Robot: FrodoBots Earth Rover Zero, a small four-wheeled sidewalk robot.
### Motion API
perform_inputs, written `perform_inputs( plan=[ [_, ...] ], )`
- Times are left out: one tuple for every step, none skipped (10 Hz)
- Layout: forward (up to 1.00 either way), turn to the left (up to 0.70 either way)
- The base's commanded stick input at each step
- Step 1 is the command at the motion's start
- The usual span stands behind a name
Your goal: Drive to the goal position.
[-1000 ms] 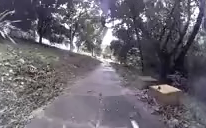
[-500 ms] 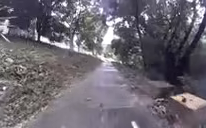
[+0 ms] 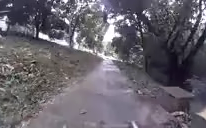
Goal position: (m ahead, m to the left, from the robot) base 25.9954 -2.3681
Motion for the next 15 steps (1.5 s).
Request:
perform_inputs(
  plan=[
    [0.85, 0.00],
    [0.85, 0.00],
    [0.85, 0.00],
    [0.85, 0.00],
    [0.85, 0.00],
    [0.85, 0.00],
    [0.85, -0.21],
    [0.85, -0.34],
    [0.85, -0.34],
    [0.85, -0.34],
    [0.85, -0.15],
    [0.85, -0.02],
    [0.85, 0.00],
    [0.85, 0.00],
    [0.85, 0.00]
  ],
)
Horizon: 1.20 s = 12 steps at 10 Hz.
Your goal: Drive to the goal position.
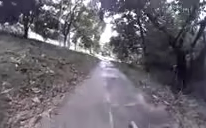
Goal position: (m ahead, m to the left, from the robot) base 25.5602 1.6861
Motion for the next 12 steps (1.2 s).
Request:
perform_inputs(
  plan=[
    [0.85, 0.00],
    [0.85, 0.00],
    [0.85, 0.00],
    [0.85, 0.00],
    [0.85, 0.00],
    [0.85, 0.00],
    [0.85, 0.00],
    [0.85, 0.00],
    [0.85, 0.00],
    [0.85, 0.00],
    [0.85, 0.00],
    [0.85, 0.00]
  ],
)
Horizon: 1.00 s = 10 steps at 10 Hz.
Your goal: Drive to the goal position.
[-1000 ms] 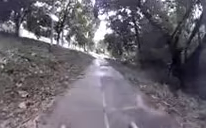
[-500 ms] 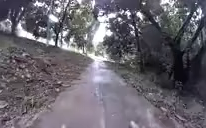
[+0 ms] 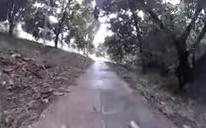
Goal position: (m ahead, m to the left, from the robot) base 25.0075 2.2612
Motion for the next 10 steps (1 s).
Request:
perform_inputs(
  plan=[
    [0.85, 0.00],
    [0.85, 0.00],
    [0.85, 0.00],
    [0.85, 0.00],
    [0.85, 0.00],
    [0.85, 0.00],
    [0.85, -0.10],
    [0.85, -0.24],
    [0.85, -0.34],
    [0.85, -0.20]
  ],
)
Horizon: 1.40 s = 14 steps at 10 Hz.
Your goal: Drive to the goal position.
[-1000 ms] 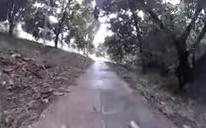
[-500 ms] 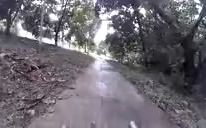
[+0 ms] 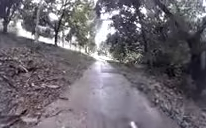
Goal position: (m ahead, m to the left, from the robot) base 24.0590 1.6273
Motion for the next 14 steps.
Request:
perform_inputs(
  plan=[
    [0.85, 0.00],
    [0.85, 0.00],
    [0.85, 0.00],
    [0.85, 0.00],
    [0.85, 0.00],
    [0.85, 0.00],
    [0.85, 0.00],
    [0.85, 0.00],
    [0.85, 0.00],
    [0.85, 0.00],
    [0.85, 0.00],
    [0.85, 0.00],
    [0.85, 0.00],
    [0.85, 0.00]
  ],
)
